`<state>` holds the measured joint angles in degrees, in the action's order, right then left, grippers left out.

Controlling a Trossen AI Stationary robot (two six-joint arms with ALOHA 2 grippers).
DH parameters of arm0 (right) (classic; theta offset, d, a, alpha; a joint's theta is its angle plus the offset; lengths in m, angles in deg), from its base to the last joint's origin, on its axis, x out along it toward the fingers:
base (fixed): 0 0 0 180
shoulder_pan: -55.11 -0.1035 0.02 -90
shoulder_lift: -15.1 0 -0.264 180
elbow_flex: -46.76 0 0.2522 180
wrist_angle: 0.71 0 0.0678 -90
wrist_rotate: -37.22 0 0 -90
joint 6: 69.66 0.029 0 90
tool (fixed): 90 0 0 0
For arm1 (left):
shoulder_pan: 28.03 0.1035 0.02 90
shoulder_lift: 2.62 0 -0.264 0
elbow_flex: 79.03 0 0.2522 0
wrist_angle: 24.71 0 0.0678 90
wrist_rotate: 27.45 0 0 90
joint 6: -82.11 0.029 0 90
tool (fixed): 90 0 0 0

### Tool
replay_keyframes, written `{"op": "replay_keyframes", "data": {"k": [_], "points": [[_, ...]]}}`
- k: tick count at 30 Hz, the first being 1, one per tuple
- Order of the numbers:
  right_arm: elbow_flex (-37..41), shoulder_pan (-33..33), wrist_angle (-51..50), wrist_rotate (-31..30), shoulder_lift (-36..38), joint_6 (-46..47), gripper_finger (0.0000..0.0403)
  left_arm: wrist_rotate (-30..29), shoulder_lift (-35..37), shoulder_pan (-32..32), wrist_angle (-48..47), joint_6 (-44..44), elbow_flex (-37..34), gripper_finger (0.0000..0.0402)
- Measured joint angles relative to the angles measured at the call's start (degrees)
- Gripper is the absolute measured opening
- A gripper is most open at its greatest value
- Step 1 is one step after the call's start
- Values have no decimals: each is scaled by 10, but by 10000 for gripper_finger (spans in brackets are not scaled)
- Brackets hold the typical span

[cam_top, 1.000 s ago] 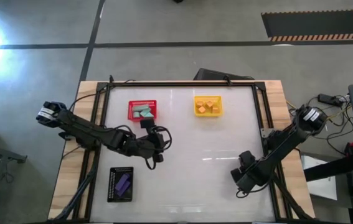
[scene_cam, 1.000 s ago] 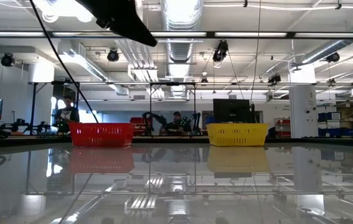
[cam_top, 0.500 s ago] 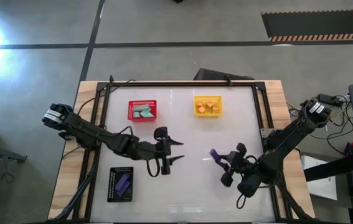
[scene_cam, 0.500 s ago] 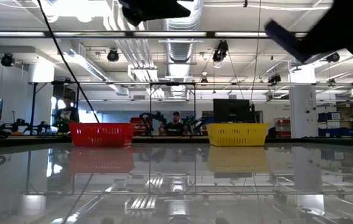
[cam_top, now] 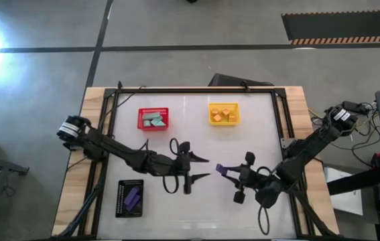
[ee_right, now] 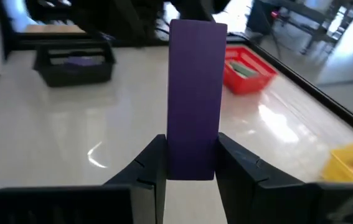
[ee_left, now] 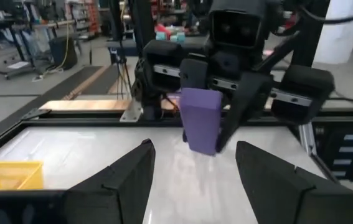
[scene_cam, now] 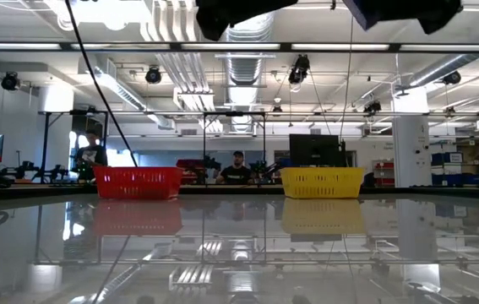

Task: Sort & place blocks by color
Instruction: Put the purple block into the black bin

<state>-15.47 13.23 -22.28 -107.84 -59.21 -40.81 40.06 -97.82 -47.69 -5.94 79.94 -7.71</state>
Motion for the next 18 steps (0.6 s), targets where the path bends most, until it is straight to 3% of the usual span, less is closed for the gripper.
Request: {"op": "replay_keyframes", "data": {"k": [10, 13, 18], "points": [[0, 47, 168, 113, 0, -180, 89, 65, -12, 0, 57, -3, 0, 209], [0, 65, 210, 167, -1, -212, 89, 66, -12, 0, 64, -4, 0, 209], [0, 85, 231, 196, -9, -228, 89, 74, -12, 0, 71, -3, 0, 209]]}}
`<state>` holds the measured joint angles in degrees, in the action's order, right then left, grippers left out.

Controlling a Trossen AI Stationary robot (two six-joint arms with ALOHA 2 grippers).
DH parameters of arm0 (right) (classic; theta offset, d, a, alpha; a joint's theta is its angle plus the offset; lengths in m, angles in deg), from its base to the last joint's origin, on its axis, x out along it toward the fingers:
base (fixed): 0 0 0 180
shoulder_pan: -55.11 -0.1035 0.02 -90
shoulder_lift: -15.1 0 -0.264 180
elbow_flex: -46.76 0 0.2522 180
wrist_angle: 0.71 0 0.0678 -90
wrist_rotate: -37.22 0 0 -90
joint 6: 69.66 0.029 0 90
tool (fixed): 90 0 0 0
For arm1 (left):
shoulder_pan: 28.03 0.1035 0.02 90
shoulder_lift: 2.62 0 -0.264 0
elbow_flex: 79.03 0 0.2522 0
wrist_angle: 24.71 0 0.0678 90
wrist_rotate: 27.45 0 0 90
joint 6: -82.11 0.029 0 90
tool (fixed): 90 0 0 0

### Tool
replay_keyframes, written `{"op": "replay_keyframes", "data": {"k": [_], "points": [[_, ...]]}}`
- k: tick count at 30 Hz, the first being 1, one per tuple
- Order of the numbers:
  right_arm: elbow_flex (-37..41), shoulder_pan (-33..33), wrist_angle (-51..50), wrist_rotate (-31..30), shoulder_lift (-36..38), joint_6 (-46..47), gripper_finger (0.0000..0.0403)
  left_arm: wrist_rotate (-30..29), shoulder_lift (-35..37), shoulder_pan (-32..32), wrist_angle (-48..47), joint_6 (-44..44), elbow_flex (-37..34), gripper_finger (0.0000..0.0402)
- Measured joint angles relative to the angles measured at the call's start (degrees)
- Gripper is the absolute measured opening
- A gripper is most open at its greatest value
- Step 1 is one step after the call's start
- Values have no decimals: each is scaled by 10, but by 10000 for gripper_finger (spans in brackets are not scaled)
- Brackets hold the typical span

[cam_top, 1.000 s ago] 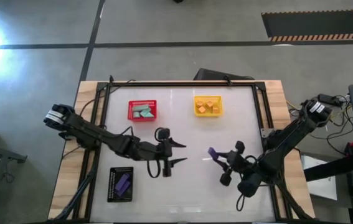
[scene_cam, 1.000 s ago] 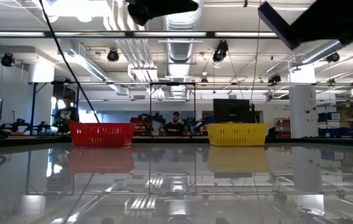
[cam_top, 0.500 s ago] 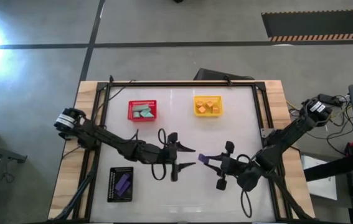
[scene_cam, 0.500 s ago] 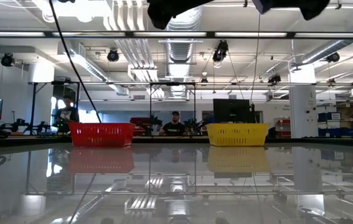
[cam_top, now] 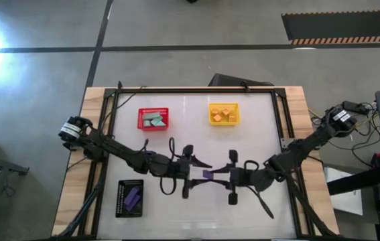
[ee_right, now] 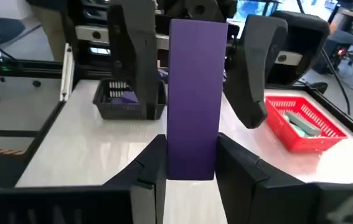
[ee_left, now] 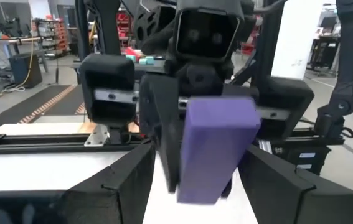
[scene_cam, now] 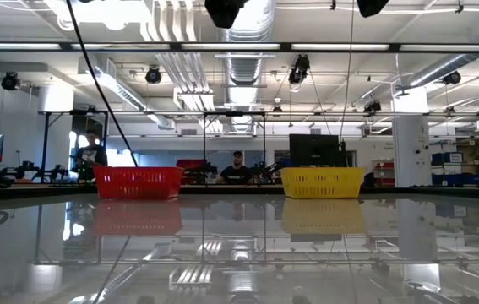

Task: Sort & place blocks by color
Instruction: Put the purple block into the black bin

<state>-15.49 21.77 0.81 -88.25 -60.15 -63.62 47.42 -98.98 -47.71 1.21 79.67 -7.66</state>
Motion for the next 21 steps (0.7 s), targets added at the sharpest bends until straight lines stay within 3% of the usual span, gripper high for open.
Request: {"op": "replay_keyframes", "data": {"k": [9, 14, 18, 21], "points": [[0, 17, 3, 34, -16, 3, 89, 1, 0, 0, 4, 3, 0, 198], [0, 18, 4, 34, -15, 0, 91, 3, 0, 1, 4, 3, 0, 146], [0, 22, 1, 23, -15, 3, 116, 2, 0, 1, 2, 4, 0, 94], [0, 27, 0, 21, -15, 7, 145, 1, 0, 2, 1, 4, 0, 91]]}}
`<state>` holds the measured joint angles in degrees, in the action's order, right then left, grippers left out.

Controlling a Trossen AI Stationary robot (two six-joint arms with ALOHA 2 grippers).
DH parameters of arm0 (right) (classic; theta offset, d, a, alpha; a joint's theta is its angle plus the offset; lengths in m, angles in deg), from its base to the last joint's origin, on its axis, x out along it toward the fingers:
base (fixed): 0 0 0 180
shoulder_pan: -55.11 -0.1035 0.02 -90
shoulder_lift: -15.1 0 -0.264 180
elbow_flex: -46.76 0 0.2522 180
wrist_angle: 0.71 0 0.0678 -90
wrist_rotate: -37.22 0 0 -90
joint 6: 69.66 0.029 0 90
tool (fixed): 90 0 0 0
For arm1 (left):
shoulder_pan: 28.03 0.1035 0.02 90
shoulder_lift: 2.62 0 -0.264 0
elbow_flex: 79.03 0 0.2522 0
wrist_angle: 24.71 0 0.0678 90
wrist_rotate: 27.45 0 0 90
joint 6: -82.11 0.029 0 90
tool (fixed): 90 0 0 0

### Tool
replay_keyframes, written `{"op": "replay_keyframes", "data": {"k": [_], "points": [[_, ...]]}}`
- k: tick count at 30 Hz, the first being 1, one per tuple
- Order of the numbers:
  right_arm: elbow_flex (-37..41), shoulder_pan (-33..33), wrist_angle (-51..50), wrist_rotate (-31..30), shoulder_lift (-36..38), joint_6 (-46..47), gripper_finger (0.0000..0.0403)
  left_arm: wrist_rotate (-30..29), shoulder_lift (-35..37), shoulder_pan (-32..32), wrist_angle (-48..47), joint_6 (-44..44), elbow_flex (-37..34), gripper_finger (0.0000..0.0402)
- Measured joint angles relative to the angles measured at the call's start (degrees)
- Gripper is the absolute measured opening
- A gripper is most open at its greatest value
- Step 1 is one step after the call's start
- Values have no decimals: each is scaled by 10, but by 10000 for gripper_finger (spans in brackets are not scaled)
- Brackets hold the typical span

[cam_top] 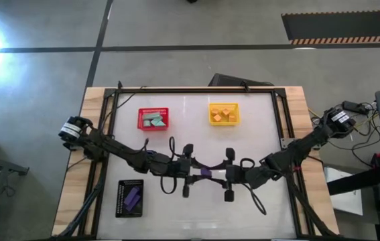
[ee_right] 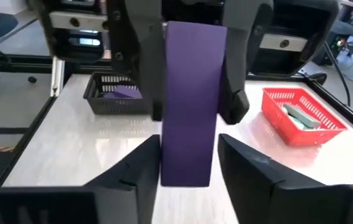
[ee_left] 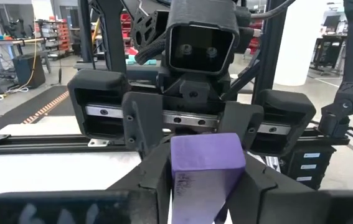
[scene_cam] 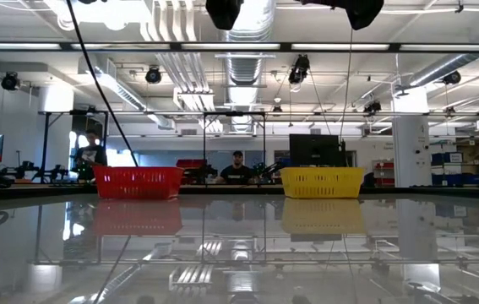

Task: Sort & place blocks by color
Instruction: Put the purple block into the black bin

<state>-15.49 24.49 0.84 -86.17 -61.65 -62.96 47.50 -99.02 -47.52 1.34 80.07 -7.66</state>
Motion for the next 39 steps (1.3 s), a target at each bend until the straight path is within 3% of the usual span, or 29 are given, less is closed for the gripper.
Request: {"op": "replay_keyframes", "data": {"k": [10, 16, 28, 39], "points": [[0, 3, -32, -1, 18, 11, 208, -18, 4, -1, -71, -52, 1, 91], [-1, 3, -109, -4, 50, 73, 215, -21, 16, -1, -242, -149, 8, 91], [-1, 3, -146, -14, 58, 102, 215, -24, 28, -3, -662, -284, 126, 91], [-1, 3, -151, -24, 58, 107, 214, -2, 28, -29, -855, -396, 159, 91]]}}
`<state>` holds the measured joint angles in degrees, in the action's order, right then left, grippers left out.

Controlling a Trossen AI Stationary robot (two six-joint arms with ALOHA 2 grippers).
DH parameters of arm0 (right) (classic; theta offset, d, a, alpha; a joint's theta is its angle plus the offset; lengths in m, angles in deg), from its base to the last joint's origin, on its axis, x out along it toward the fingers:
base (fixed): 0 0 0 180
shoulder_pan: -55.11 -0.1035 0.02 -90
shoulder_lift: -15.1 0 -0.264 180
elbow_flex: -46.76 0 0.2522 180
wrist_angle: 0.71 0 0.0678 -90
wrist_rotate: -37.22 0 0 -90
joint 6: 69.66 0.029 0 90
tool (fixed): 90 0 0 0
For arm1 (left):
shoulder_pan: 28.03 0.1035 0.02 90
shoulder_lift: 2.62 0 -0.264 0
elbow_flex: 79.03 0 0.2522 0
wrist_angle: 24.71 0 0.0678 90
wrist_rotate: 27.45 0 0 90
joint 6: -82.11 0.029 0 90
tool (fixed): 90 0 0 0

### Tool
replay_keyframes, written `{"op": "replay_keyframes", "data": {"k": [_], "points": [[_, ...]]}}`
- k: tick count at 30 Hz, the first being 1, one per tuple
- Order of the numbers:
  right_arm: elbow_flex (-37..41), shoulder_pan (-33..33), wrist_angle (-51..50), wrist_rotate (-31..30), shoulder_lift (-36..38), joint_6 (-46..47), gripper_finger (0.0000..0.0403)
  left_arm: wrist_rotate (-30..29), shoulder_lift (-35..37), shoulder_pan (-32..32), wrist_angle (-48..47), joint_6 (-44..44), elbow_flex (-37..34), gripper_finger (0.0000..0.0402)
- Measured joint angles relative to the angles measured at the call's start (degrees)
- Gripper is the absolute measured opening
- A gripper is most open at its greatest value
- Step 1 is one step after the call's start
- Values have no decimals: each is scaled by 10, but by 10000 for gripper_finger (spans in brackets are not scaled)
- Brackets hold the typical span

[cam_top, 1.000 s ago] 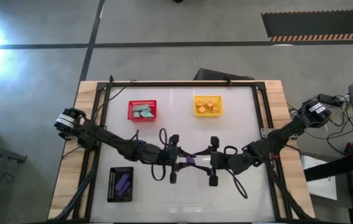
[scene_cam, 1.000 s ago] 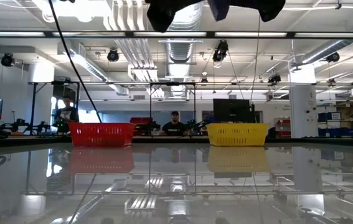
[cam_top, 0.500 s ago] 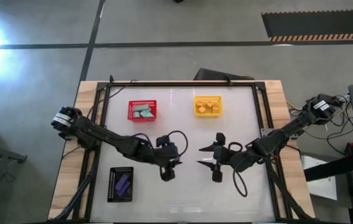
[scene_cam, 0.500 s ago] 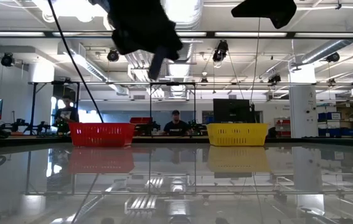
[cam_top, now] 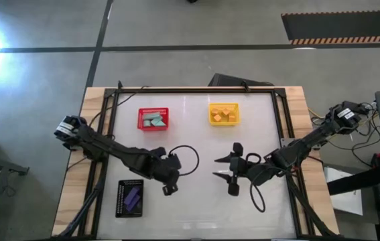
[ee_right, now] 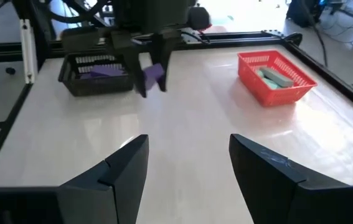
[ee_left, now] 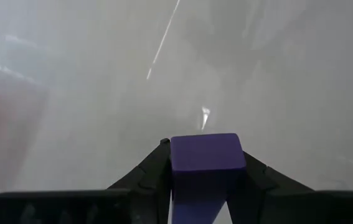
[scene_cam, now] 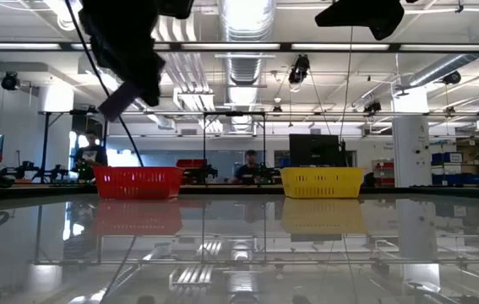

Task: Sort & place blocks by color
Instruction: Put the purple block into the black bin

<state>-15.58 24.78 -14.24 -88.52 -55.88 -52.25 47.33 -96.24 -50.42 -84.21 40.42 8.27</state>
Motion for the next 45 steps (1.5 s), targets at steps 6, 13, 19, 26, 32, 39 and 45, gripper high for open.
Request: {"op": "replay_keyframes", "data": {"k": [6, 13, 19, 26, 32, 39, 45], "points": [[0, 0, -1, -5, -4, 0, 214, 14, 0, -19, -58, -43, 8, 91], [0, 0, 0, -5, -4, 8, 215, 35, 0, -35, -150, -96, 27, 93], [0, 0, -3, -5, -4, 11, 215, 106, 0, -61, -304, -200, 28, 98], [0, 0, -4, -5, -4, 11, 215, 190, 0, -95, -337, -263, 1, 100], [0, 0, -4, -4, -4, 21, 215, 253, 0, -122, -327, -287, -5, 101], [0, 0, -4, -4, -4, 21, 215, 257, 0, -150, -313, -330, -5, 102], [0, 0, -4, -4, -4, 21, 215, 258, 0, -162, -280, -330, -7, 102]]}}
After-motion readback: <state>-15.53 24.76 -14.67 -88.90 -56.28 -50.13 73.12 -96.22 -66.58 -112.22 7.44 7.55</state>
